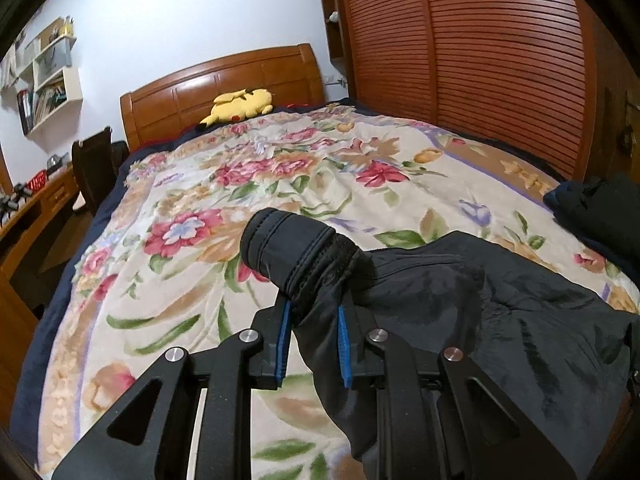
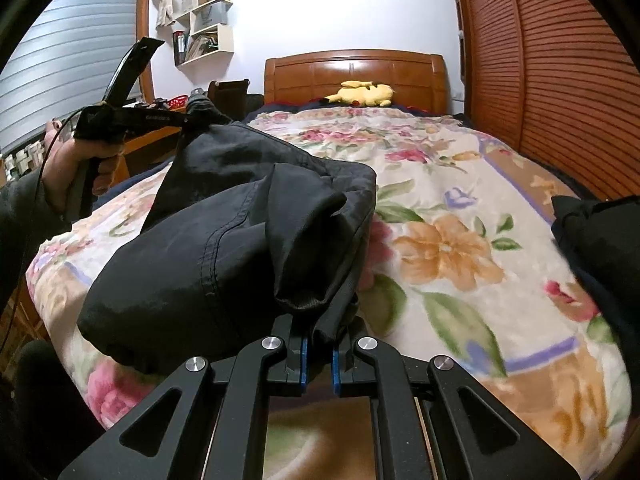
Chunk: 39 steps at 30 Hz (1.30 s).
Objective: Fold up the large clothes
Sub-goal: 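Grasp the jacket bundle with the left gripper while the right gripper grasps it too, then lift the jacket bundle with both grippers and carry it toward the wardrobe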
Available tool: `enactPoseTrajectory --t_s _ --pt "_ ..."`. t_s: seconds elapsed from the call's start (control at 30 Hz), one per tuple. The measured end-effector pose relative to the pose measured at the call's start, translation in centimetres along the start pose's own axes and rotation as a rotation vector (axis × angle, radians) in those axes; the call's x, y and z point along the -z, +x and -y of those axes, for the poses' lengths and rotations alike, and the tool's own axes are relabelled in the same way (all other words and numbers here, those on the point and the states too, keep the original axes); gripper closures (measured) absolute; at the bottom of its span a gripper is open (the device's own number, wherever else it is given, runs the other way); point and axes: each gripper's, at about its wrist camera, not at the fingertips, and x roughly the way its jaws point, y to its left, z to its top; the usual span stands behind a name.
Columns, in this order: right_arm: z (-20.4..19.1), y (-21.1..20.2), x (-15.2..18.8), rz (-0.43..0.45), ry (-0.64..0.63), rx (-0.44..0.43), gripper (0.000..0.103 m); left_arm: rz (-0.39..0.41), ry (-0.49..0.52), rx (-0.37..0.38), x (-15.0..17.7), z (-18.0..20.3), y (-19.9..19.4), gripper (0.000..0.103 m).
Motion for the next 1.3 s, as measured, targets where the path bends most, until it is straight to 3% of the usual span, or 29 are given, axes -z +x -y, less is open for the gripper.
enactPoseTrajectory --t_s 0.37,0.6,0.7,0.9,1.13,1.3 --pt "1.3 -1.4 -0.5 0.018 -0.044 0.039 0.096 0.035 0.036 0.02 -0.9 4.1 0.1 0.083" --pt "4.1 -3.2 -1.3 0.036 -0.086 0.135 0.096 0.069 0.064 0.057 -3.2 8.9 0.3 0.083" --pt "6.3 -4.2 -2.2 0.052 -0.086 0.217 0.096 0.045 0.096 0.098 -5.2 12.2 1.0 0.084" --pt "10.1 -6.5 -4.8 0.071 -0.134 0.353 0.097 0.122 0.116 0.16 -10.3 18.5 0.4 0.084" --pt "13.5 -12.9 -10.0 0.136 -0.144 0.497 0.097 0.241 0.097 0.239 -17.4 24.1 -1.4 0.085" --pt "17.2 -17.6 -10.6 0.124 -0.124 0.644 0.097 0.241 0.078 0.358 -21.2 30.2 -0.2 0.085"
